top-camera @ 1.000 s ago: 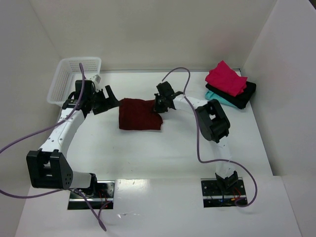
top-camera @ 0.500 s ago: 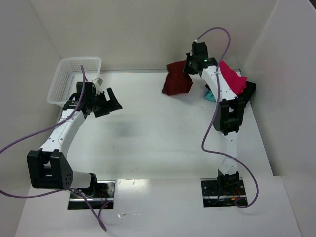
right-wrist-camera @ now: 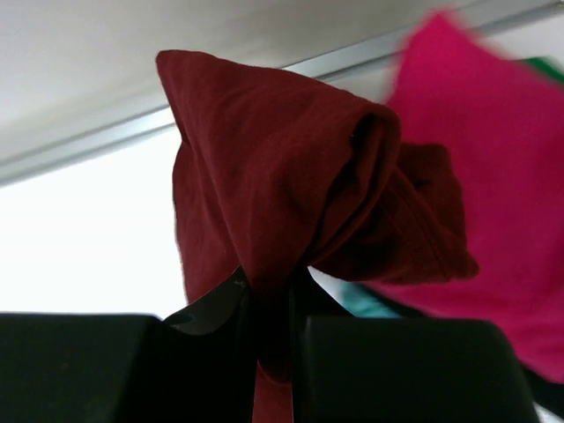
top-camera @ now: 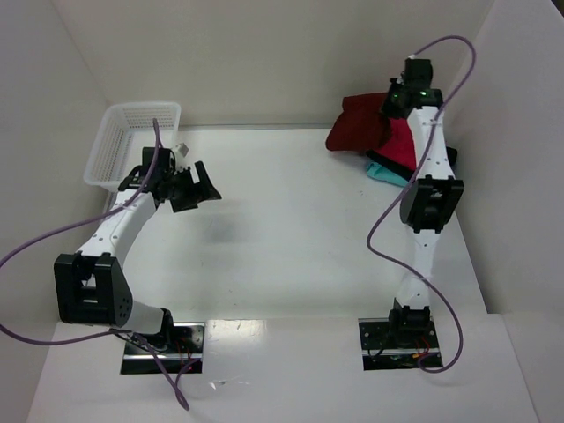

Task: Fold and stack the t-shirts
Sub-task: Put the neatly folded tshirt into the corner of the board with the right arm

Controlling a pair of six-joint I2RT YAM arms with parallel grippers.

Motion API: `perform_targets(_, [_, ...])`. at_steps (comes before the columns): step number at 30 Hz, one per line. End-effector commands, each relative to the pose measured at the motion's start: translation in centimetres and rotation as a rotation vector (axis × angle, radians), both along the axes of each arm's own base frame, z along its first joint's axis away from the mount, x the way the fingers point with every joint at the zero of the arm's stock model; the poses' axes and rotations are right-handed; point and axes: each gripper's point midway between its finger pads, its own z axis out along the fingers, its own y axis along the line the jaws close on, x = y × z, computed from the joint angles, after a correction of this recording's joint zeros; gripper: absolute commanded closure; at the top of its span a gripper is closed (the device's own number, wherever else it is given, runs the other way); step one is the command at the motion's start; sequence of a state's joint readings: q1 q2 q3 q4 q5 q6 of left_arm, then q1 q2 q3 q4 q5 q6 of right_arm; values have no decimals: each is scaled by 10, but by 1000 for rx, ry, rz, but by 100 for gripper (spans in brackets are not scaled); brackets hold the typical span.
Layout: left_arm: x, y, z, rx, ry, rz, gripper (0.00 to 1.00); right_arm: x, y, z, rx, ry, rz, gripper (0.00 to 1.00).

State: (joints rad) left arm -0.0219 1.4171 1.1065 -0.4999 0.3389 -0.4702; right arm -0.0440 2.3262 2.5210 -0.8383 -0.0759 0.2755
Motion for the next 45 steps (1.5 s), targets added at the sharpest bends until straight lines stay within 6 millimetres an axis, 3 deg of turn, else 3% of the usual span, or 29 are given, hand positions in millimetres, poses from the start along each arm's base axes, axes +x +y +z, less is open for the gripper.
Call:
perform_targets(1, [8,-3,5,-10,-15,-35,9,-13,-54,63,24,-128,-53,100])
perform_targets(6, [12,-6,1,-21,-4,-44,9,-23,-84,58,42,-114,-102,100])
perform_targets(9, [14,-6,1,-24,-9,-46,9,-30,-95,47,25,-92,-141,100])
perform_targets(11, [14,-8,-2,-31,0,-52,9,-39,-110,27,10,-54,-191,100])
perform_targets(16, [11,-8,-3,-31,2,-52,9,-53,-145,7,-54,-25,-301,100])
perform_targets(26, [7,-11,-5,-42,13,-72,9,-58,-184,42,-125,-84,-427,100])
perform_targets(30, [4,-10,-4,-37,13,-78,9,-54,-198,29,-150,-54,-458,97])
perform_targets(35, [3,-10,-11,-33,35,-85,9,-56,-212,12,-175,-14,-511,84])
perform_targets(38, [3,-10,-18,-33,57,-84,9,-61,-219,-3,-188,30,-541,67])
perform_targets(43, [2,-13,-22,-48,72,-95,9,-70,-215,1,-173,32,-551,6])
perform_targets(45, [2,-13,-19,-48,65,-95,9,-74,-211,12,-166,8,-542,0])
